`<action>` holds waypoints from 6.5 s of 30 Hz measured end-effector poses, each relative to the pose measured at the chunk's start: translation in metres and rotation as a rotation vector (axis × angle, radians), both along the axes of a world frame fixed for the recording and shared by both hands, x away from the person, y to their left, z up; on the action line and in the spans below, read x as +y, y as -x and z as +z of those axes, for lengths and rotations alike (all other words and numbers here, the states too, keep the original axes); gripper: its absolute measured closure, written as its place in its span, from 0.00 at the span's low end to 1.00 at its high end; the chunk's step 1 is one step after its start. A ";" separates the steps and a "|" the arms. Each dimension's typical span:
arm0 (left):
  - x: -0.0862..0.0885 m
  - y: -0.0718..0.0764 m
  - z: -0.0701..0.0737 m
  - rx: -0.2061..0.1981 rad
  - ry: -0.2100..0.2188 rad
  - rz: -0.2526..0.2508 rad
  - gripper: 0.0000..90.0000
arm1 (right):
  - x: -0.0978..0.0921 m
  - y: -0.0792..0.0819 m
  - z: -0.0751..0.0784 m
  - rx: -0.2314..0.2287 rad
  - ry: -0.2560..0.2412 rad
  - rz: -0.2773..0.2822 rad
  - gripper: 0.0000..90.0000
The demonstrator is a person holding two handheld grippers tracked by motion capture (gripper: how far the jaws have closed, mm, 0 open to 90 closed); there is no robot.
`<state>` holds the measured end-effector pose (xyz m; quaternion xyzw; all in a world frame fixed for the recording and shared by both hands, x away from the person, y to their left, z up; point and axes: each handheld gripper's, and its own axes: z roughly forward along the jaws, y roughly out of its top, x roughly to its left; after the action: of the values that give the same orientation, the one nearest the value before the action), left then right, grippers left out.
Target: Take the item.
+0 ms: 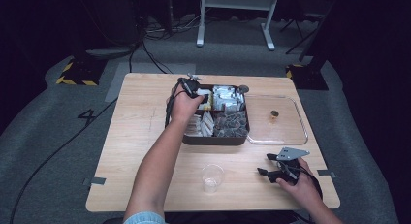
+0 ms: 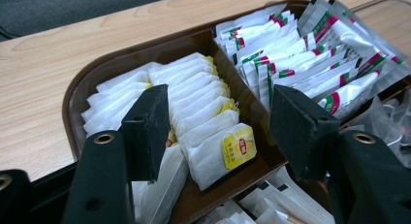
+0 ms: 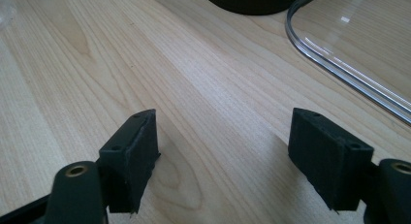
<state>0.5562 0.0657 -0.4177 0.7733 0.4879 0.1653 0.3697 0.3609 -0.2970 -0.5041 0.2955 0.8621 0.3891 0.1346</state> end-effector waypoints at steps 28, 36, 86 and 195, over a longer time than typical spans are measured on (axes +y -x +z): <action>-0.015 -0.019 -0.036 0.181 -0.061 -0.026 0.64 | -0.001 -0.003 0.000 -0.001 -0.002 0.015 0.32; -0.018 -0.018 -0.036 0.191 -0.134 -0.090 0.91 | -0.001 -0.003 0.000 -0.001 -0.002 0.016 0.32; 0.021 0.026 0.065 -0.045 0.000 -0.252 1.00 | 0.000 -0.004 0.000 -0.003 -0.001 0.013 0.32; 0.024 0.259 0.011 -0.199 0.118 -0.527 0.48 | 0.001 0.000 0.000 -0.004 -0.002 -0.008 0.34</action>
<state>0.2973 0.0894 -0.4063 0.8305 0.2399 0.1098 0.4906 0.3608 -0.2958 -0.5040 0.2981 0.8602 0.3901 0.1377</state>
